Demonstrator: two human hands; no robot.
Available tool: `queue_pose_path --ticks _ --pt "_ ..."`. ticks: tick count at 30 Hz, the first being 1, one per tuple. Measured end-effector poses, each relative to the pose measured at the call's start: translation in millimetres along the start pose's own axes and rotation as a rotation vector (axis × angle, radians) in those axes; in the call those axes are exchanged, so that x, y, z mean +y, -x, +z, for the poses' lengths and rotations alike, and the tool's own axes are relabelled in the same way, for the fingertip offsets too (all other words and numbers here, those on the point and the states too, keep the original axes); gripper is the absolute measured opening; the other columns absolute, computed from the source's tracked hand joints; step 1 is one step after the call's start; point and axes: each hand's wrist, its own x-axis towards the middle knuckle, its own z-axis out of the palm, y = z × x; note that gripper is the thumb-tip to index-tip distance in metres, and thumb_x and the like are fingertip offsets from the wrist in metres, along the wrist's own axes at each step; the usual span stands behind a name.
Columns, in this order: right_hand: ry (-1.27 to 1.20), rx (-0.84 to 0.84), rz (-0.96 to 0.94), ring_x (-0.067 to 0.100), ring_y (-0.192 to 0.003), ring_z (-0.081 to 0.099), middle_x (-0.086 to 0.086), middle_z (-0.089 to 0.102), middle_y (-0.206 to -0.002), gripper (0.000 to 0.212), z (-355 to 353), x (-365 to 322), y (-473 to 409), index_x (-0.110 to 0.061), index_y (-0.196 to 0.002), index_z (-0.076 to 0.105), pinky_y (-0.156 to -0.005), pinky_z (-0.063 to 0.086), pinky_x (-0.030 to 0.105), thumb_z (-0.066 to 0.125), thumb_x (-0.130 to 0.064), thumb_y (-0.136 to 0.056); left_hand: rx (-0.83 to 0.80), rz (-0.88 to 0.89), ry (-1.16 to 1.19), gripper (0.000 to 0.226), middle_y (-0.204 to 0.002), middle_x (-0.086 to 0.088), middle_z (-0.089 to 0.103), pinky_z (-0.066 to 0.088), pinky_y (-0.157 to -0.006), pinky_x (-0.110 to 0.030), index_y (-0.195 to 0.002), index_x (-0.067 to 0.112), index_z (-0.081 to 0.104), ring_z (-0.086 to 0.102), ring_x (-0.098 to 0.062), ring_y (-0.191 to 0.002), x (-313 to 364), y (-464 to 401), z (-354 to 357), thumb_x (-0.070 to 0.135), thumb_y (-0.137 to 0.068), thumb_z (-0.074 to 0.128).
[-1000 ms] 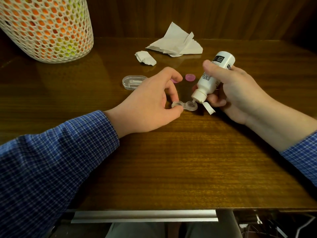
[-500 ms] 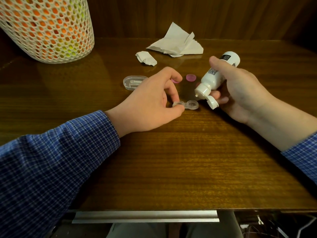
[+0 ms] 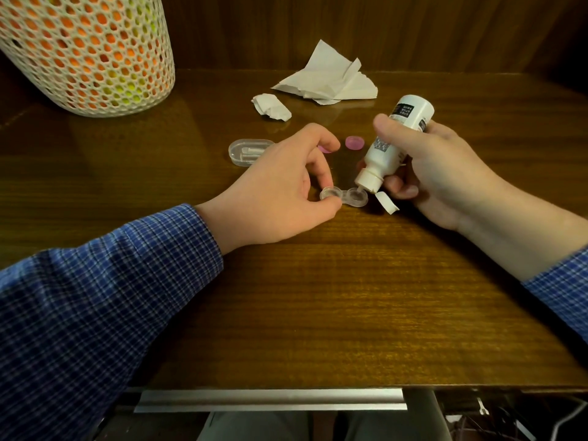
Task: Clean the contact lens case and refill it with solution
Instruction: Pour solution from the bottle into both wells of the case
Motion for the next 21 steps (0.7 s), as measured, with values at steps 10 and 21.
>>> queue_pose_path --ticks 10,21 --pt "0.006 0.001 0.004 0.007 -0.045 0.053 -0.007 0.074 -0.067 0.021 -1.2 0.0 -1.0 -0.021 -0.103 0.053 -0.034 0.034 0.015 0.067 -0.036 -0.098 0.001 0.005 0.000 0.065 -0.092 0.007 0.070 0.058 -0.053 -0.041 -0.142 0.022 0.047 0.062 -0.015 -0.056 -0.8 -0.2 0.6 0.019 -0.087 0.080" --pt "0.001 0.011 0.021 0.007 -0.042 0.053 -0.005 0.075 -0.067 0.024 -1.9 0.8 -2.2 -0.021 -0.104 0.053 -0.034 0.034 0.015 0.069 -0.038 -0.096 0.004 0.007 -0.009 0.065 -0.092 0.008 0.070 0.059 -0.054 -0.031 -0.142 0.022 0.047 0.062 -0.011 -0.055 -1.5 -1.4 0.1 0.020 -0.087 0.080"
